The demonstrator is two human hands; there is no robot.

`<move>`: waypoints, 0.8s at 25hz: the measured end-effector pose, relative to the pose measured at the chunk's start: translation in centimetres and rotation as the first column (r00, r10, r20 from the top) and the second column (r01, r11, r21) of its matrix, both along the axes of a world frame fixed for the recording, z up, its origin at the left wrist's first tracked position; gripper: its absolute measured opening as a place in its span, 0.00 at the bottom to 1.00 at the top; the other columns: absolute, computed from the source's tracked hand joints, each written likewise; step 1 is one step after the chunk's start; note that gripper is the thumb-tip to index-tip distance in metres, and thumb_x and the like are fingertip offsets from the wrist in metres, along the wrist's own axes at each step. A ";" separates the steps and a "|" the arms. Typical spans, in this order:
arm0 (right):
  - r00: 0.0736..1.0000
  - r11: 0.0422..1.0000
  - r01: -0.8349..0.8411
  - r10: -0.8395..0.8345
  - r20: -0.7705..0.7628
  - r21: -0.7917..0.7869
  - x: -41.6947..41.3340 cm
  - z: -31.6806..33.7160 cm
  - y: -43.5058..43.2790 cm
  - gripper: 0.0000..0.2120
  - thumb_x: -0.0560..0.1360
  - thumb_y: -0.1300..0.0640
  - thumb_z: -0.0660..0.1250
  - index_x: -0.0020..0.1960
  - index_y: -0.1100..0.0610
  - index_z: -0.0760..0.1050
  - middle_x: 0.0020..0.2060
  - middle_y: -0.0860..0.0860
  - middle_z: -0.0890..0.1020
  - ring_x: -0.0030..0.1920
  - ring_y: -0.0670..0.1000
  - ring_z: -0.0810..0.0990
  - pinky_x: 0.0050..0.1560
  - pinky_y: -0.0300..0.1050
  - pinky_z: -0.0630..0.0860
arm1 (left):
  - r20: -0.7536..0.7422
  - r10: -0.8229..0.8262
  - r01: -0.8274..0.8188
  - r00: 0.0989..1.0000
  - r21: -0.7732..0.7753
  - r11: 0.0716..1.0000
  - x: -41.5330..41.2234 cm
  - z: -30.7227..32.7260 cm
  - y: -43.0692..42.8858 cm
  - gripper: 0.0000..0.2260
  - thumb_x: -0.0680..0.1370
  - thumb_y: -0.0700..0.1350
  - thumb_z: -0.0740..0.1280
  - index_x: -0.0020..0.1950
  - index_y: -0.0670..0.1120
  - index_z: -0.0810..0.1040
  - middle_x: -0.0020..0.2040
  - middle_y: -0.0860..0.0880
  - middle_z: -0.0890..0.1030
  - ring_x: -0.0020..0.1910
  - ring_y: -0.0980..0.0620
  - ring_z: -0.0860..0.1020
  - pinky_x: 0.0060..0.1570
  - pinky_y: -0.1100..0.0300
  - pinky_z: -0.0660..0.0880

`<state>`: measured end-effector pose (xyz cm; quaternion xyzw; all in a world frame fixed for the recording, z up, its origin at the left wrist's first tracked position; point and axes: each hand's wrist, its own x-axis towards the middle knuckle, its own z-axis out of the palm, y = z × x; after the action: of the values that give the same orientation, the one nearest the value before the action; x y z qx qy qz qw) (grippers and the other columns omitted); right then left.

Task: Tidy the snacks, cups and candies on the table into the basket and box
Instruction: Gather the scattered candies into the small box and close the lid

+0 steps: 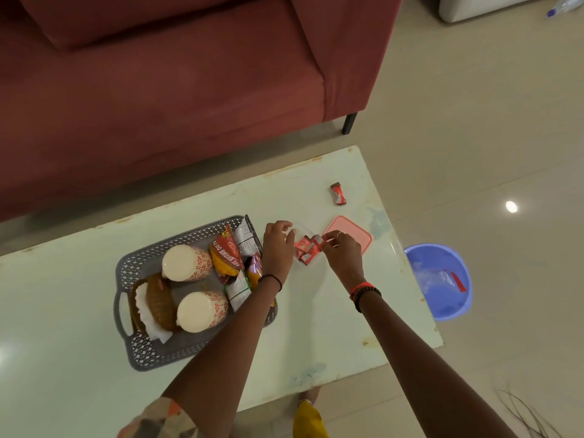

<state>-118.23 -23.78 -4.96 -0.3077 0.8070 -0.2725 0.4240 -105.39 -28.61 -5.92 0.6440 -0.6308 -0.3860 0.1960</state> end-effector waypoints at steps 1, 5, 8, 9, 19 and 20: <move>0.999 0.999 -0.034 0.034 -0.028 0.006 0.5 0.1 -0.3 0.09 0.76 0.59 0.65 0.53 0.60 0.80 0.46 0.56 0.83 0.47 0.55 0.81 0.42 0.41 0.71 | -0.004 0.017 -0.017 1.000 -0.009 1.000 0.3 0.3 -0.3 0.09 0.79 0.41 0.62 0.57 0.40 0.75 0.56 0.40 0.74 0.53 0.45 0.76 0.51 0.56 0.74; 0.986 0.989 -0.147 0.149 -0.080 0.029 2.2 0.1 -1.1 0.08 0.77 0.61 0.63 0.52 0.63 0.79 0.47 0.60 0.83 0.42 0.56 0.80 0.42 0.47 0.77 | -0.019 0.015 -0.016 1.000 -0.018 1.000 1.2 1.0 -1.6 0.09 0.80 0.43 0.60 0.57 0.41 0.74 0.56 0.42 0.74 0.55 0.49 0.74 0.52 0.65 0.69; 0.954 0.966 -0.257 0.260 -0.151 0.042 3.1 -0.1 -1.5 0.08 0.77 0.62 0.62 0.52 0.64 0.77 0.48 0.62 0.82 0.45 0.62 0.81 0.46 0.53 0.79 | -0.015 0.016 -0.016 1.000 -0.013 1.000 1.8 0.9 -2.1 0.10 0.80 0.45 0.60 0.58 0.42 0.74 0.58 0.43 0.74 0.57 0.50 0.74 0.51 0.68 0.68; 0.938 0.956 -0.290 0.293 -0.184 0.047 3.2 -0.1 -1.5 0.08 0.77 0.62 0.62 0.52 0.64 0.77 0.48 0.62 0.81 0.46 0.62 0.80 0.46 0.53 0.78 | -0.010 0.019 -0.019 1.000 -0.011 1.000 1.9 0.8 -2.3 0.10 0.80 0.45 0.60 0.58 0.41 0.74 0.58 0.43 0.74 0.57 0.50 0.74 0.51 0.68 0.68; 0.921 0.946 -0.321 0.324 -0.216 0.047 3.0 -1.1 -1.7 0.10 0.76 0.66 0.59 0.52 0.65 0.77 0.49 0.61 0.79 0.47 0.62 0.80 0.46 0.55 0.78 | 0.030 0.002 -0.002 1.000 -0.011 1.000 1.4 0.0 -2.9 0.11 0.80 0.45 0.60 0.59 0.41 0.74 0.59 0.42 0.75 0.59 0.48 0.74 0.52 0.64 0.70; 0.929 0.951 -0.307 0.306 -0.207 0.031 2.8 -1.1 -1.8 0.11 0.75 0.67 0.59 0.52 0.65 0.78 0.50 0.61 0.80 0.47 0.61 0.80 0.47 0.54 0.79 | 0.035 0.003 -0.003 0.999 -0.009 1.000 1.3 -0.1 -3.0 0.11 0.80 0.46 0.60 0.59 0.41 0.74 0.59 0.42 0.75 0.59 0.48 0.74 0.51 0.64 0.70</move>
<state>-115.47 -25.56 -6.07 -0.4573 0.7889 -0.1699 0.3737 -104.06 -31.62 -6.04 0.6505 -0.6350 -0.3716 0.1886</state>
